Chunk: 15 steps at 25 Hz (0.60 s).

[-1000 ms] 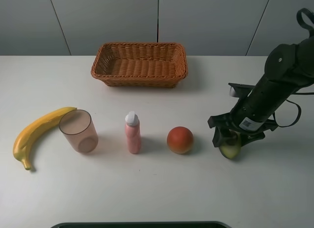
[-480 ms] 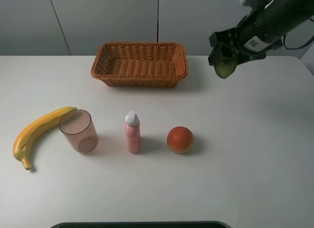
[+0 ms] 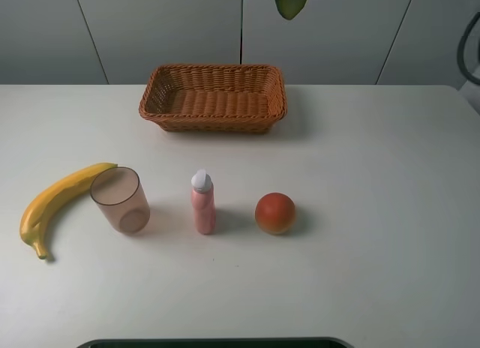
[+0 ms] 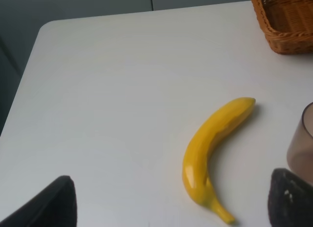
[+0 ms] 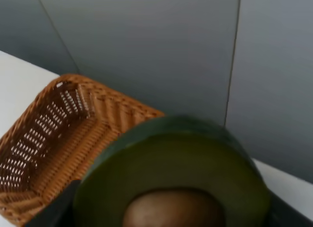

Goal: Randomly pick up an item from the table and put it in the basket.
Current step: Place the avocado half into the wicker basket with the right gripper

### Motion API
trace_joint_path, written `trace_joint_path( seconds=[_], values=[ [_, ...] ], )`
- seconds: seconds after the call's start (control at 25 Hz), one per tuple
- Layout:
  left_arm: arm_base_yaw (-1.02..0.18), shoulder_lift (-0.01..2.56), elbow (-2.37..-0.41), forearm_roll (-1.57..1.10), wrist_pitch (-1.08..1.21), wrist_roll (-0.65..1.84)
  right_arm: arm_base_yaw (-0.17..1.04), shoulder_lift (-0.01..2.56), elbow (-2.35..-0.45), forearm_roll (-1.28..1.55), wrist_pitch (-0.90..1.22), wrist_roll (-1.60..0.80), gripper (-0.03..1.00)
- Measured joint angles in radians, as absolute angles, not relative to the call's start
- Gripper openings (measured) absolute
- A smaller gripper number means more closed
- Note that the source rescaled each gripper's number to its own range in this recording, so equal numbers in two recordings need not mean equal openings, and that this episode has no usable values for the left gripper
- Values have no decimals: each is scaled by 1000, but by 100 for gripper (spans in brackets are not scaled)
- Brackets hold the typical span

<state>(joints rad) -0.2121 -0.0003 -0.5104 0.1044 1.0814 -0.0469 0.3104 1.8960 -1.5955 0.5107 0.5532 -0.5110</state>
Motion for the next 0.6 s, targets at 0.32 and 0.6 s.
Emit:
trace_joint_path(
  seconds=[0.32,0.6],
  values=[
    [-212,0,-510,104,1081,-47,420,2221,-1743,541,525,-524,3],
    [-212,0,-510,104,1081,-47,428,2300,-1770,545,515,-524,3]
  ],
)
